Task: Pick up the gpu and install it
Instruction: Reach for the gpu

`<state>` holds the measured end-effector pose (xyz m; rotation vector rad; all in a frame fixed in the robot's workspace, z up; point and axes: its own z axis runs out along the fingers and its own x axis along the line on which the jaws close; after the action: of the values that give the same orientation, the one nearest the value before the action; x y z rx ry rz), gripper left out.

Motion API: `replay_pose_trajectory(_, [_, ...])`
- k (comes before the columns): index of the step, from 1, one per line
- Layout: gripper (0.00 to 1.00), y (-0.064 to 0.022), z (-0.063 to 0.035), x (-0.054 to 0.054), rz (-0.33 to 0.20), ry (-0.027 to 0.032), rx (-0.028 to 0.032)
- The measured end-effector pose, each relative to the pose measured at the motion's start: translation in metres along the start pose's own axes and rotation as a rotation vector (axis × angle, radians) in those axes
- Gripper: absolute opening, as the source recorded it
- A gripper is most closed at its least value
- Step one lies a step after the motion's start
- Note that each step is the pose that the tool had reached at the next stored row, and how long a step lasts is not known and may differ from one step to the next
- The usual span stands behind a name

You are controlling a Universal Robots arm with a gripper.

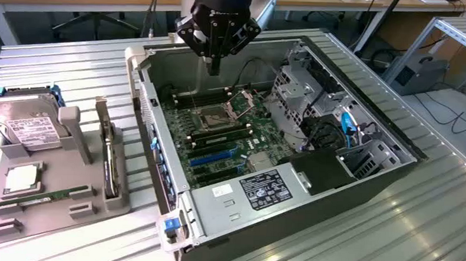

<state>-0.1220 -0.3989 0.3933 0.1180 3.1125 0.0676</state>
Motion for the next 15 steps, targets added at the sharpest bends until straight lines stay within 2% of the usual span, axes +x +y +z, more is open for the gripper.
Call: replay_pose_trajectory(15, [0.11,-0.0011,-0.0004,0.015,0.000,0.0000,0.0000])
